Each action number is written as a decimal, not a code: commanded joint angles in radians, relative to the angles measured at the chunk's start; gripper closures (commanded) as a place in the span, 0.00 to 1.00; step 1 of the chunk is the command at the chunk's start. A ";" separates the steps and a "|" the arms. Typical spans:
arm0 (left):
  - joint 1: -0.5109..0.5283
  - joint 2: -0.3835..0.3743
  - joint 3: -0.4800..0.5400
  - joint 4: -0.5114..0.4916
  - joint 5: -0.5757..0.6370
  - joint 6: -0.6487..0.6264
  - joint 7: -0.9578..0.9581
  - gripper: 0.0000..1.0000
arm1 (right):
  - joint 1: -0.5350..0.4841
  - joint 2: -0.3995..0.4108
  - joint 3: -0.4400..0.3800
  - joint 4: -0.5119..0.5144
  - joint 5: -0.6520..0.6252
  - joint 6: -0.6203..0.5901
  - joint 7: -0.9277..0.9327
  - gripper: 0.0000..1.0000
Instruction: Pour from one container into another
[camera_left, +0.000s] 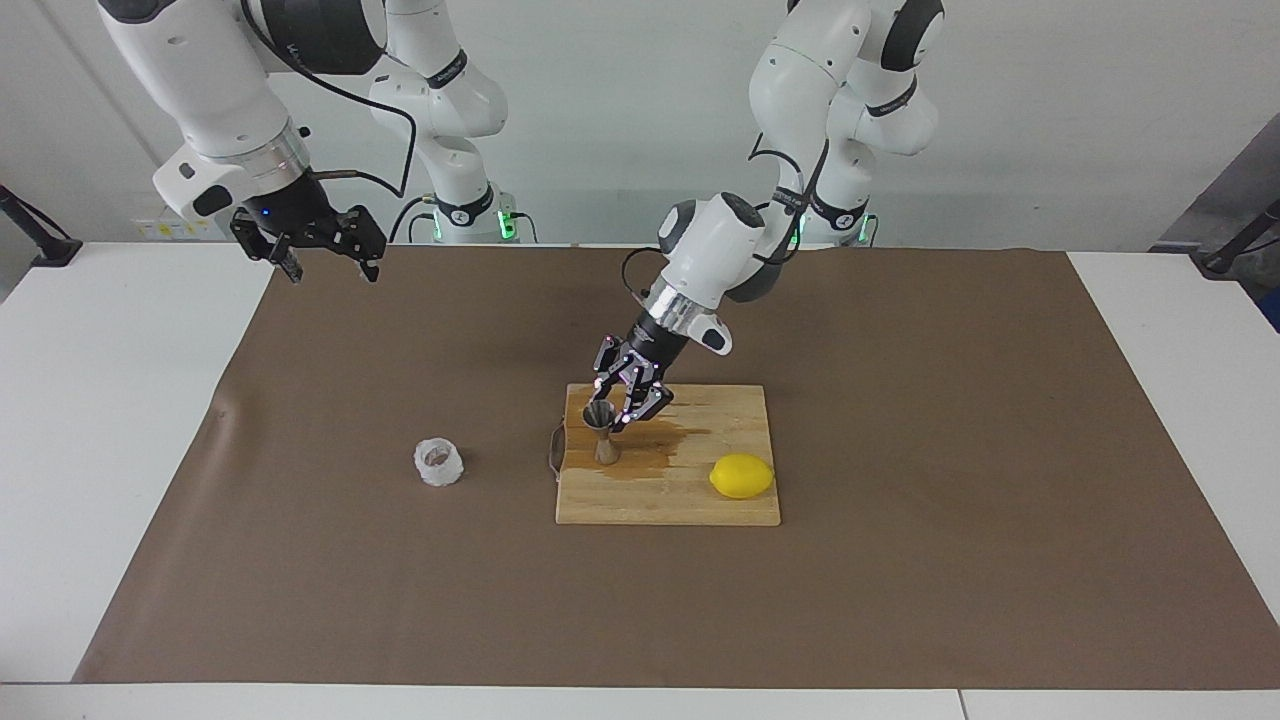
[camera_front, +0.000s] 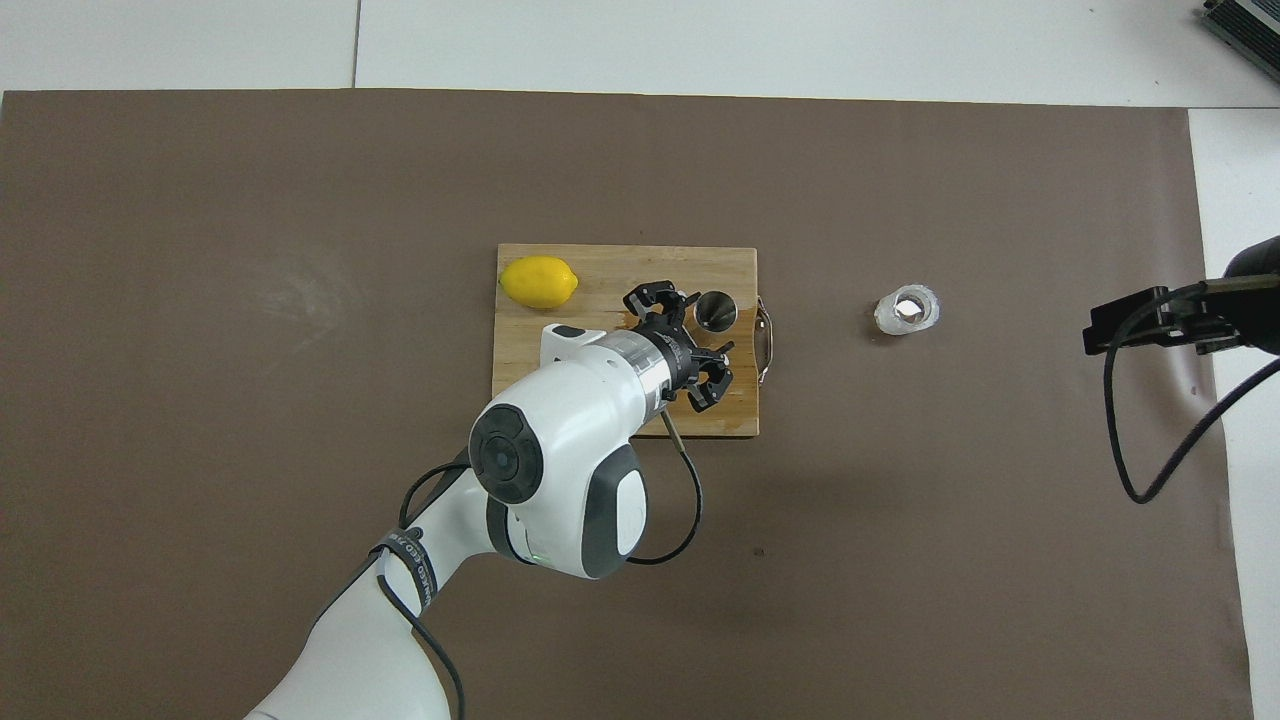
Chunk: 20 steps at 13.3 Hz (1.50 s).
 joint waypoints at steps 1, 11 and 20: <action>-0.015 -0.010 0.014 -0.018 0.017 0.020 -0.003 0.10 | -0.015 -0.009 0.006 -0.002 0.017 -0.012 -0.026 0.00; 0.022 -0.165 0.076 -0.011 0.058 -0.210 0.024 0.00 | -0.015 -0.009 0.006 -0.002 0.017 -0.012 -0.026 0.00; 0.079 -0.216 0.155 0.091 0.520 -0.693 0.435 0.00 | -0.015 -0.009 0.006 -0.002 0.017 -0.012 -0.026 0.00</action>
